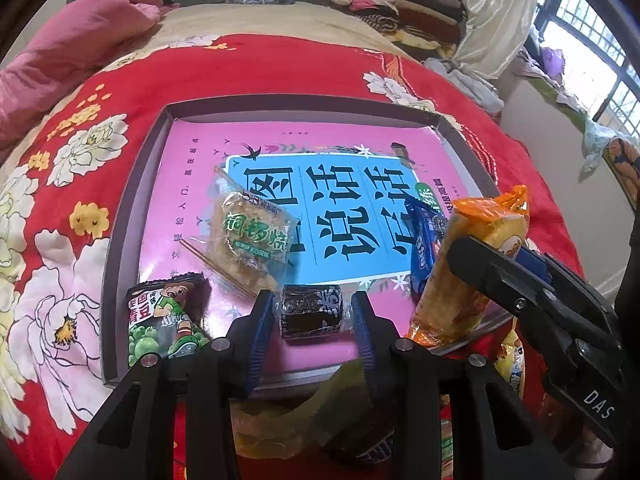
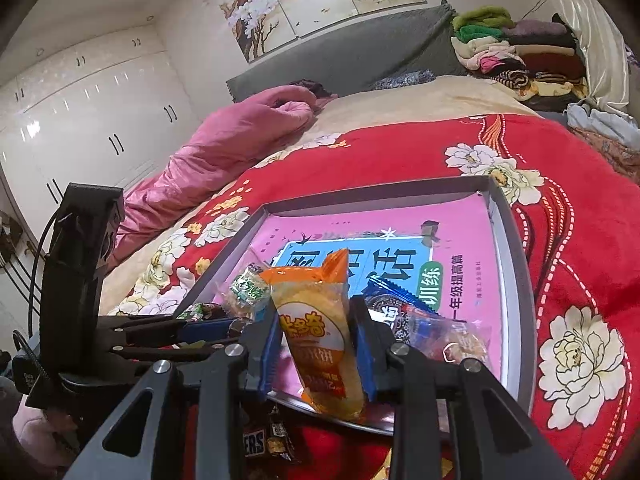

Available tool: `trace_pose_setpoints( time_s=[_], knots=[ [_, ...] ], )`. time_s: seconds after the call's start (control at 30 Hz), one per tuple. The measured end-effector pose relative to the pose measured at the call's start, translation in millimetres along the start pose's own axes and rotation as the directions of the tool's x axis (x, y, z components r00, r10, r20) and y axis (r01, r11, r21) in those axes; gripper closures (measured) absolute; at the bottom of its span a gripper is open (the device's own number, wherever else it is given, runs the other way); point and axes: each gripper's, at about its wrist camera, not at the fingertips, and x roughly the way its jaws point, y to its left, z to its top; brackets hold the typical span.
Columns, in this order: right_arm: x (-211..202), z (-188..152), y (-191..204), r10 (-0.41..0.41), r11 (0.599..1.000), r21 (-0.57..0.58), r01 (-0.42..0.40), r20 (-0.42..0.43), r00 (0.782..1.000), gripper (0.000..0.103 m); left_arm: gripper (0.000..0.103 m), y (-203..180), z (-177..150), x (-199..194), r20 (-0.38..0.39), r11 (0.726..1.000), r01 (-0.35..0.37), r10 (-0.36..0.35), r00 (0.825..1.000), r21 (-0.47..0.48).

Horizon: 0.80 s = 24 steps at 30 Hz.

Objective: Organize snacks
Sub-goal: 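Lower the chocolate onto the pink book and open left gripper while right releases the rice-cracker bag beside it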

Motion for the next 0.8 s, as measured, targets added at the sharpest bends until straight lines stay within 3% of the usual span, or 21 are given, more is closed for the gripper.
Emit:
trace_pose_setpoints(
  time_s=[0.5, 0.8],
  knots=[
    [9.2, -2.1, 5.5, 0.097, 0.995, 0.014, -0.097, -0.031, 0.995, 0.066, 0.062, 1.2, -1.0, -0.7, 0.001, 1.0, -0.007, 0.007, 1.0, -0.002],
    [16.2, -7.1, 8.2, 0.077, 0.997, 0.015, -0.076, -0.066, 0.995, 0.065, 0.062, 2.5, -0.9, -2.4, 0.002, 1.0, -0.009, 0.009, 1.0, -0.006]
  ],
)
